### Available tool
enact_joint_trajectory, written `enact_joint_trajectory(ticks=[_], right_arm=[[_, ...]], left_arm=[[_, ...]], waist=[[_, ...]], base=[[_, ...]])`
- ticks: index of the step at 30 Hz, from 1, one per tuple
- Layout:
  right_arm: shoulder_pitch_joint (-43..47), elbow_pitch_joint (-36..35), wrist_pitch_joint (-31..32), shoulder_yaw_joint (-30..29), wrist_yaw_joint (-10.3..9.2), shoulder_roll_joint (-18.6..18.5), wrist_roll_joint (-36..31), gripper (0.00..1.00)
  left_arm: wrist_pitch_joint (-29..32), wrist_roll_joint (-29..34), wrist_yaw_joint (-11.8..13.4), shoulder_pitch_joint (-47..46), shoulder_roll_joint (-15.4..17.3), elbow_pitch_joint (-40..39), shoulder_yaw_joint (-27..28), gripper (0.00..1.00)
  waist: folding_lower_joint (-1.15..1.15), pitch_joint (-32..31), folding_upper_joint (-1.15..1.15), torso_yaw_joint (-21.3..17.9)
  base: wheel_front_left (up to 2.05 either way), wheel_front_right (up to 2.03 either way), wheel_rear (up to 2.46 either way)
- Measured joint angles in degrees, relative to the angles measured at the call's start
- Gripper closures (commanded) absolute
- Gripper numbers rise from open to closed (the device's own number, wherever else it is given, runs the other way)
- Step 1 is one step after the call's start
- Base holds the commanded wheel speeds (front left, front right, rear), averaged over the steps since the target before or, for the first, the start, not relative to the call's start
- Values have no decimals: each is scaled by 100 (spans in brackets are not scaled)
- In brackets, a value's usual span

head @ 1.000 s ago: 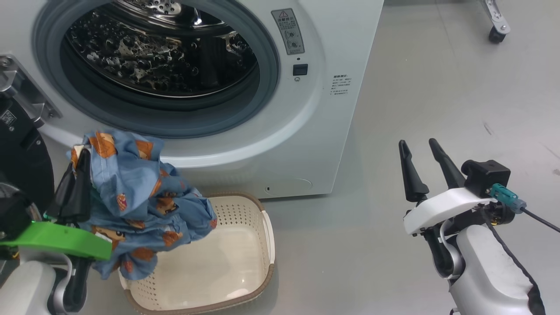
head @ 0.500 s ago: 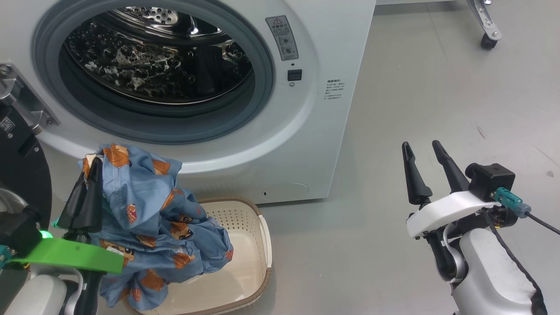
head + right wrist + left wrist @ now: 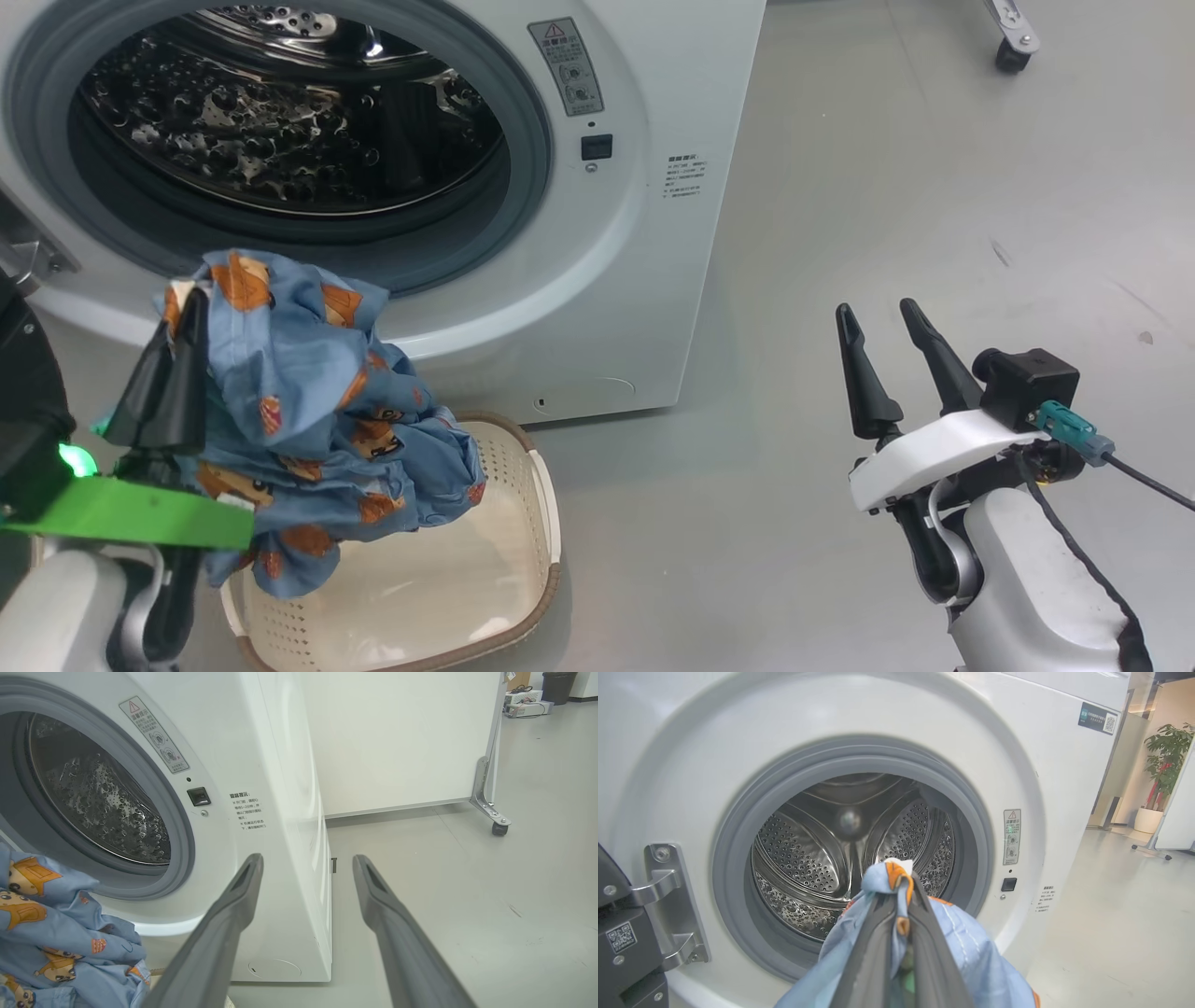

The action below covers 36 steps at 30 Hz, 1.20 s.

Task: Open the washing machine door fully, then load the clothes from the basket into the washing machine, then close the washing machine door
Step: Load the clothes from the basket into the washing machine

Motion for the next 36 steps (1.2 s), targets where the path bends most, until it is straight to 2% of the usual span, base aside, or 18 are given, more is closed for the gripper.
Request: enact_joint_trajectory(ticks=[6,11,23,36], right_arm=[[-7,-11,0,86,0,75,-1,0],[-30,-82,0,192,0,141,-12,0],[-207,-219,0,411,0,290,-38,0],[-367,-393,0,565,0,325,-45,0]], left_arm=[[16,29,-14,-539,108,-9,129,100],[270,27,-73,-853,237,56,126,100],[772,-381,-174,-1451,282,926,256,100],[1138,-413,-267,-2404,527,1669,326,100]], waist=[[0,128,0,-162],[0,262,0,-324],[0,785,0,-762],[1,1481,0,-1307]], base=[[0,0,0],[0,0,0],[0,0,0],[0,0,0]])
